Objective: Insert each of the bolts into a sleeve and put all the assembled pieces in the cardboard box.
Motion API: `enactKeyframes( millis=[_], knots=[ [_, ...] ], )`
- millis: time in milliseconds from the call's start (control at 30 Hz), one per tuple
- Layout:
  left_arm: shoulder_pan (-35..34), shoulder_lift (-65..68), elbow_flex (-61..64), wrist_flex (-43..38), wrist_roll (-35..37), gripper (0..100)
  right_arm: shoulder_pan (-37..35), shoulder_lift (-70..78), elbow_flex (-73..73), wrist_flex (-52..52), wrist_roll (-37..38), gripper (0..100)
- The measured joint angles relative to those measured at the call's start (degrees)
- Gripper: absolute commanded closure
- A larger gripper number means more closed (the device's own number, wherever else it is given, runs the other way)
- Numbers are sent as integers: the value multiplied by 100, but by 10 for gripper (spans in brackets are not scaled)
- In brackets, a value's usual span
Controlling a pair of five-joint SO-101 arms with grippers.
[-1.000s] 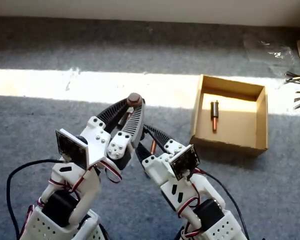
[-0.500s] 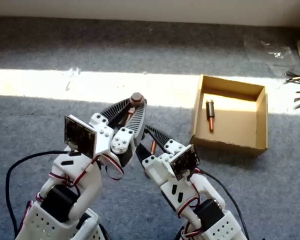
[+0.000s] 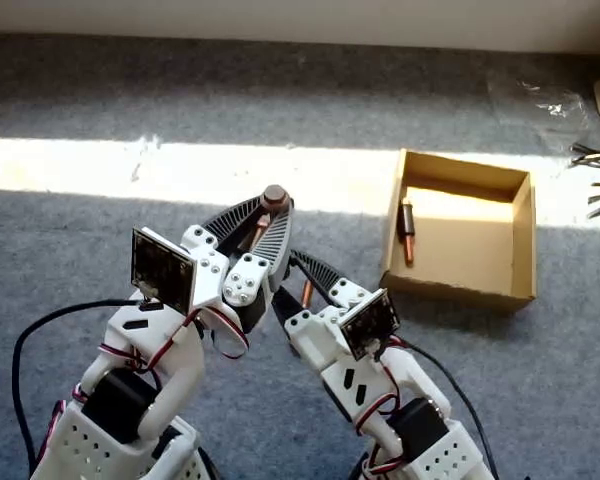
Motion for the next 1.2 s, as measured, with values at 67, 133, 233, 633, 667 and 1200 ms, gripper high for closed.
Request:
enactKeyframes(
  millis=[67,133,233,633,667,1200],
  knots=[
    [0,0,0,0,-9,993,0,0,0,0,0,995],
    [0,0,0,0,-9,993,0,0,0,0,0,995],
    [0,0,62,0,-9,993,0,0,0,0,0,995],
    [-220,0,431,0,9,993,0,0,0,9,0,995],
    [-220,-9,510,0,9,993,0,0,0,9,0,995],
    [-220,-53,782,-35,9,992,18,9,0,9,-18,995]
  ],
)
